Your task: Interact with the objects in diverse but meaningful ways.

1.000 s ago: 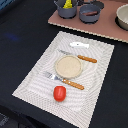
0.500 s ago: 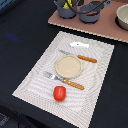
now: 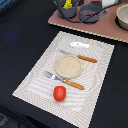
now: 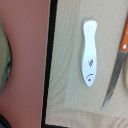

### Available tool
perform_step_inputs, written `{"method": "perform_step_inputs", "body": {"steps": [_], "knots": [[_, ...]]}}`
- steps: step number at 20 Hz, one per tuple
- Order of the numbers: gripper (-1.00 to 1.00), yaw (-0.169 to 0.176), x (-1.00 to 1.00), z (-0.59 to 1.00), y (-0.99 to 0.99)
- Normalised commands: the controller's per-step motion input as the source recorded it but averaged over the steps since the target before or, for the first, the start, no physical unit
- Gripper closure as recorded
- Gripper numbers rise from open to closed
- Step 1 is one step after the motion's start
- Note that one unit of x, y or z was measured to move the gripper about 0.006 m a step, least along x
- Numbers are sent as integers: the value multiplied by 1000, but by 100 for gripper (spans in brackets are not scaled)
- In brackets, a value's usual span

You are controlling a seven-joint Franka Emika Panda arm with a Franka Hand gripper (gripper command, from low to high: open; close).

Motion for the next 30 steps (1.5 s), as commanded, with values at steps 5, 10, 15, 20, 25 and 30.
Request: {"method": "perform_step_inputs", "body": {"steps": [5,10,15,20,25,30], "knots": [[-100,3,-134,-531,-374],[-100,1,-257,-611,-392],[-100,0,-364,-590,-382],[-100,3,-394,-473,-254],[-100,30,-402,-305,-37],[-100,35,-495,-205,84]]}}
